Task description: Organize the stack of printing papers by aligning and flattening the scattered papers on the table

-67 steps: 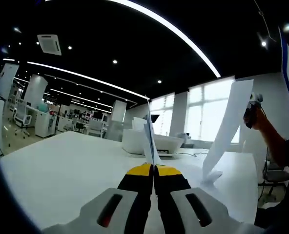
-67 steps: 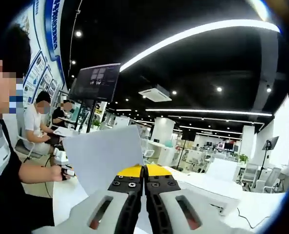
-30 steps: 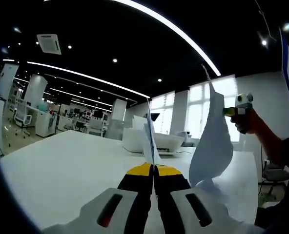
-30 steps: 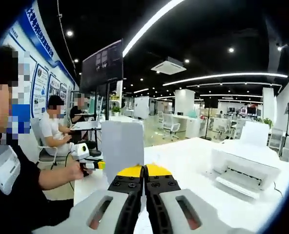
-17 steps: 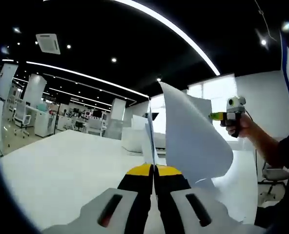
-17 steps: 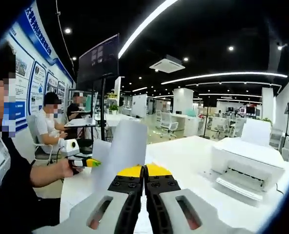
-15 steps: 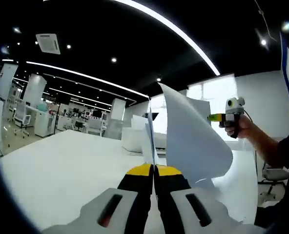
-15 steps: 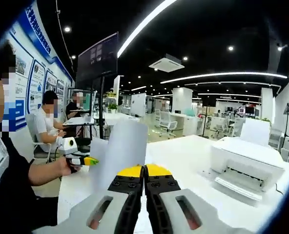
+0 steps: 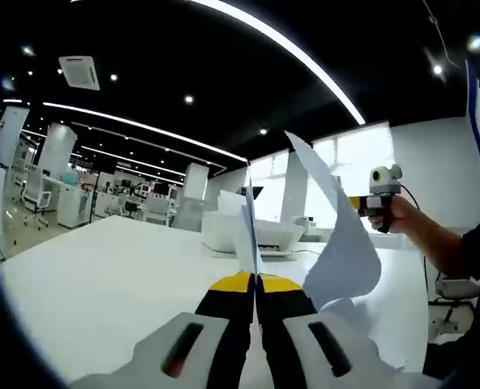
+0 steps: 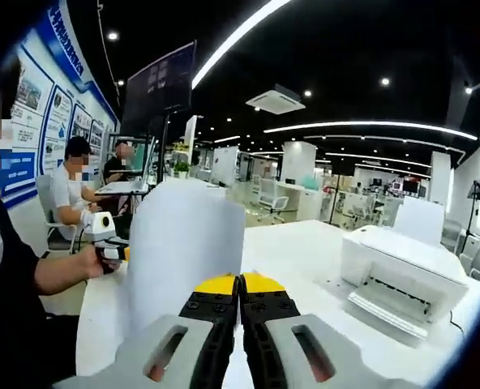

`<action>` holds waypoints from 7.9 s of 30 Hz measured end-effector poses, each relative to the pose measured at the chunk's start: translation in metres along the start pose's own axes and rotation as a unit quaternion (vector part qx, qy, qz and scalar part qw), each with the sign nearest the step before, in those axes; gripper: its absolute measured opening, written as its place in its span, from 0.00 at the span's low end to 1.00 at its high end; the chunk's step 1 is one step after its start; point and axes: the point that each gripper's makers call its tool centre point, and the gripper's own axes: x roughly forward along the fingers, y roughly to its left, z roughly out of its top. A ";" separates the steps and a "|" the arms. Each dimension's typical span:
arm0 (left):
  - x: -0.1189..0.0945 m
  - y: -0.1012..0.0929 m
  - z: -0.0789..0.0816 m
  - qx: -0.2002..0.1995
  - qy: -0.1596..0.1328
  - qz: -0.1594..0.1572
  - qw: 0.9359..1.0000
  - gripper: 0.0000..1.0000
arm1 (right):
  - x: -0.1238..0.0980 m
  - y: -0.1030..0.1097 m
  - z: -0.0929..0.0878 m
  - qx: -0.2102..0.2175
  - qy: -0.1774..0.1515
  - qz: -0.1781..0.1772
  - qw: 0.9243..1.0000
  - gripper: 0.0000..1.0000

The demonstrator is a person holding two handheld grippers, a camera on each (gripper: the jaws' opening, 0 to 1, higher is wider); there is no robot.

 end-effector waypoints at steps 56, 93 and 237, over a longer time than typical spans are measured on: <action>0.001 0.002 -0.002 -0.011 0.004 0.003 1.000 0.07 | 0.113 0.005 -0.061 0.040 0.070 0.055 0.995 0.00; 0.004 -0.001 -0.005 -0.025 0.013 -0.007 1.000 0.10 | 0.121 0.019 -0.055 0.160 -0.034 0.066 0.984 0.00; 0.002 -0.003 -0.007 -0.005 0.021 -0.009 1.000 0.07 | 0.027 -0.205 -0.206 0.112 0.169 -0.133 0.970 0.78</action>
